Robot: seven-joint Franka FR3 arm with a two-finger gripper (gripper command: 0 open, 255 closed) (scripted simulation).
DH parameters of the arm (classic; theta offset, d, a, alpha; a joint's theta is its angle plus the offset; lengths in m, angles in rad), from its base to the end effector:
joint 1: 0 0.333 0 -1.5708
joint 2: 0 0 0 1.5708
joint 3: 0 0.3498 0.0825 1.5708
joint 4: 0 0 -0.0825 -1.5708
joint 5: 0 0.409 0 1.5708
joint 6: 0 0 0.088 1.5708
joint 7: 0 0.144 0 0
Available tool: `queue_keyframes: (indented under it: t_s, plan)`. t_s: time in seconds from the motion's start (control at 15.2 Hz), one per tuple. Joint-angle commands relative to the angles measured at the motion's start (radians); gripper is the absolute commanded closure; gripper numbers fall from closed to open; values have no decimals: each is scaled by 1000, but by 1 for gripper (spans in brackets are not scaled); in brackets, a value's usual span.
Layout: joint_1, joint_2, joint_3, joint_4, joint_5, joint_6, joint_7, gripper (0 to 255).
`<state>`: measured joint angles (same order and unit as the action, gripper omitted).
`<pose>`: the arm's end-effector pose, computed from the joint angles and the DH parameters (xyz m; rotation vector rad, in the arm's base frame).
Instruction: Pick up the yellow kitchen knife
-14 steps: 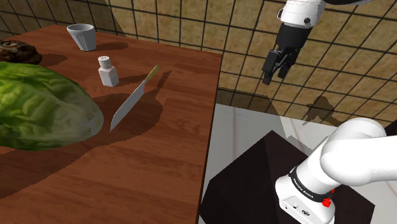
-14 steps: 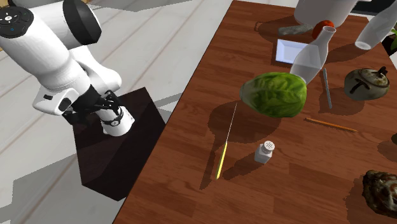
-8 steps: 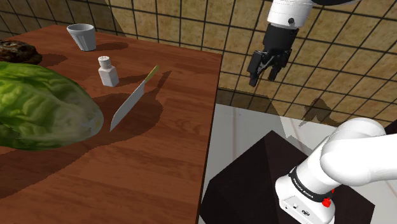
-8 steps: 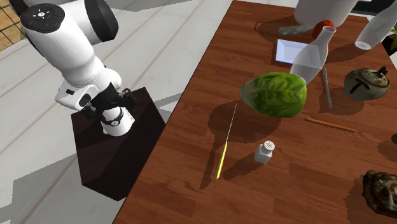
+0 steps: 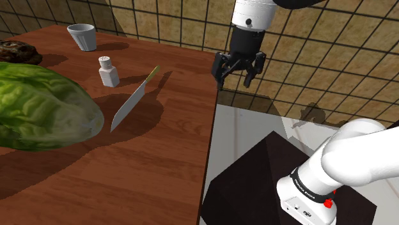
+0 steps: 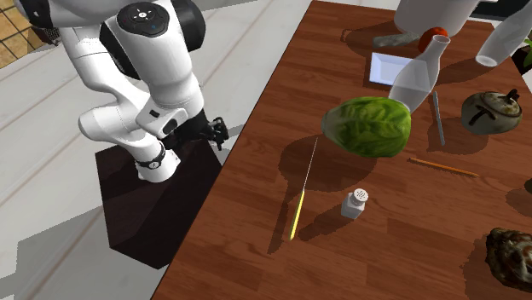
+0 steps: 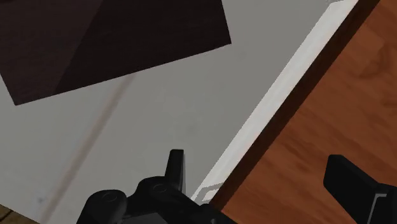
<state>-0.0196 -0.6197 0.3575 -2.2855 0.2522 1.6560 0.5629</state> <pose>0.3375 0.1773 0.5456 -3.0742 0.4925 0.0821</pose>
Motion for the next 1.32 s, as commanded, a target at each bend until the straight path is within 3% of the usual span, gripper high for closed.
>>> queue_keyframes:
  t_s: [0.0, 0.4, 0.79, 0.99, 1.25]
  plan:
    - [-14, 56, 51, 41, 11, 28, 89, 0]
    - [-64, 262, 205, 212, -18, 94, 362, 0]
    - [-98, 533, 347, 439, -163, 126, 673, 0]
    - [-74, 697, 390, 580, -280, 113, 839, 0]
    - [25, 919, 386, 807, -440, 55, 1031, 0]
